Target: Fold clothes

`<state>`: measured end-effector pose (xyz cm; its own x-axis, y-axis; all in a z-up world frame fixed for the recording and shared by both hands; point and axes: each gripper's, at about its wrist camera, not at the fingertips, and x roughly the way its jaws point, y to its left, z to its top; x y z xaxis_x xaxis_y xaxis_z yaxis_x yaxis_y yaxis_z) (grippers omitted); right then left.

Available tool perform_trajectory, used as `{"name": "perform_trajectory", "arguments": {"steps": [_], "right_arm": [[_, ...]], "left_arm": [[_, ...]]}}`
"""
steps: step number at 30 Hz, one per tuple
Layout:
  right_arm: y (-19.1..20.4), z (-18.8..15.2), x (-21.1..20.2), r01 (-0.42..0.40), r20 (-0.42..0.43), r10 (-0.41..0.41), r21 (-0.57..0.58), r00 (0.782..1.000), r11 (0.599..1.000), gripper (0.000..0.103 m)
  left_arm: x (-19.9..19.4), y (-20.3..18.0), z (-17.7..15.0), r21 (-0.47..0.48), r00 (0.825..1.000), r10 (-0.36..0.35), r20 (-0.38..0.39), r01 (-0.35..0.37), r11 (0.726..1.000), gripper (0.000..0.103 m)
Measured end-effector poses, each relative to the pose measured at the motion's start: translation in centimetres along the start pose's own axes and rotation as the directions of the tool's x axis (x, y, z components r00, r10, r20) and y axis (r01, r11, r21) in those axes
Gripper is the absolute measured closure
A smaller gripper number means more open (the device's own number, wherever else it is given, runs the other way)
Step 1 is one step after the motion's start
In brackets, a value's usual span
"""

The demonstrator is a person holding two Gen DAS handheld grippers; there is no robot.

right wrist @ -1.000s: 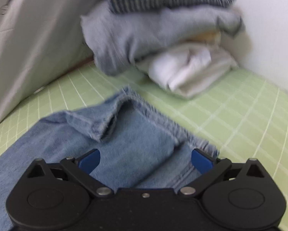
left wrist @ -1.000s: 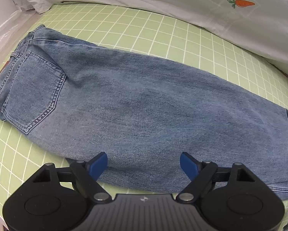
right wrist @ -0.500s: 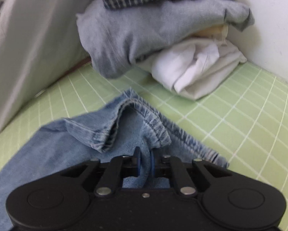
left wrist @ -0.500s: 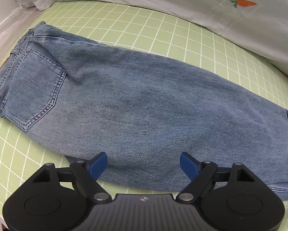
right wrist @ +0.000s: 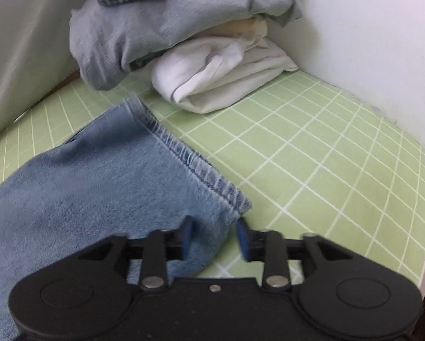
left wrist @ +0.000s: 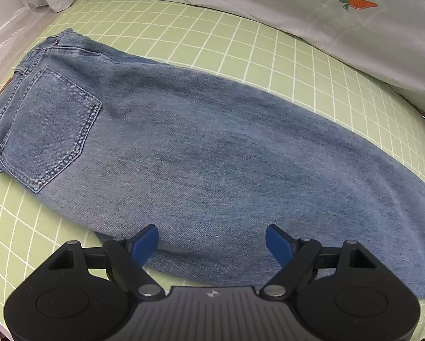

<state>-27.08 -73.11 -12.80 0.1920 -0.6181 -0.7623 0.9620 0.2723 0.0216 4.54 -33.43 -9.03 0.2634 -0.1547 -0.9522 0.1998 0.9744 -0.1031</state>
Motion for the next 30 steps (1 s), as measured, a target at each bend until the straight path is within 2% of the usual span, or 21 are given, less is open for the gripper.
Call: {"name": "perform_trajectory", "arguments": {"steps": [1, 2, 5, 8, 12, 15, 20, 22, 27, 30], "right_arm": [[0.2, 0.1, -0.6, 0.001, 0.032, -0.001, -0.017, 1.0, 1.0, 0.045], [0.6, 0.3, -1.1, -0.002, 0.057, 0.004, -0.038, 0.998, 0.999, 0.041], [2.4, 0.7, -1.8, -0.061, 0.088, 0.071, -0.118, 0.994, 0.991, 0.039], [4.9, 0.7, -1.3, -0.162, 0.061, 0.179, -0.214, 0.982, 0.963, 0.028], [8.2, 1.3, 1.2, -0.245, 0.006, 0.259, -0.303, 0.966, 0.921, 0.027], [9.8, 2.6, 4.2, -0.27, -0.04, 0.271, -0.302, 0.962, 0.914, 0.027], [12.0, 5.5, 7.6, -0.259, -0.033, 0.262, -0.305, 0.965, 0.916, 0.015], [12.5, 6.4, 8.7, -0.247, -0.035, 0.247, -0.287, 0.968, 0.926, 0.002], [13.0, 6.5, 8.5, -0.22, -0.06, 0.211, -0.28, 0.976, 0.934, 0.0], [12.7, 4.4, 5.5, -0.215, -0.049, 0.21, -0.276, 0.976, 0.937, 0.0]], "left_arm": [[0.0, -0.1, 0.0, 0.003, 1.0, 0.003, 0.001, -0.003, 1.0, 0.02], [0.0, -0.2, 0.1, 0.007, 1.0, 0.004, 0.0, -0.004, 1.0, 0.02], [0.0, -0.8, 0.1, 0.027, 1.0, 0.008, 0.001, -0.008, 1.0, 0.02], [-0.5, -1.3, 0.0, 0.054, 1.0, 0.015, 0.02, -0.017, 0.998, 0.02], [-0.6, -1.4, 0.1, 0.061, 0.999, 0.034, 0.03, -0.036, 0.997, 0.02], [-0.3, -1.1, 0.2, 0.042, 0.999, 0.053, 0.012, -0.053, 0.998, 0.02], [0.0, -0.8, 0.5, 0.008, 0.997, 0.071, 0.005, -0.071, 0.997, 0.02], [-0.3, -0.7, 0.5, -0.005, 0.998, 0.058, 0.02, -0.058, 0.998, 0.02], [-1.3, -0.1, 0.5, -0.044, 0.997, 0.033, 0.069, -0.03, 0.999, 0.016], [-2.0, 1.2, 0.2, -0.089, 0.995, 0.009, 0.094, 0.0, 0.996, 0.016]]}}
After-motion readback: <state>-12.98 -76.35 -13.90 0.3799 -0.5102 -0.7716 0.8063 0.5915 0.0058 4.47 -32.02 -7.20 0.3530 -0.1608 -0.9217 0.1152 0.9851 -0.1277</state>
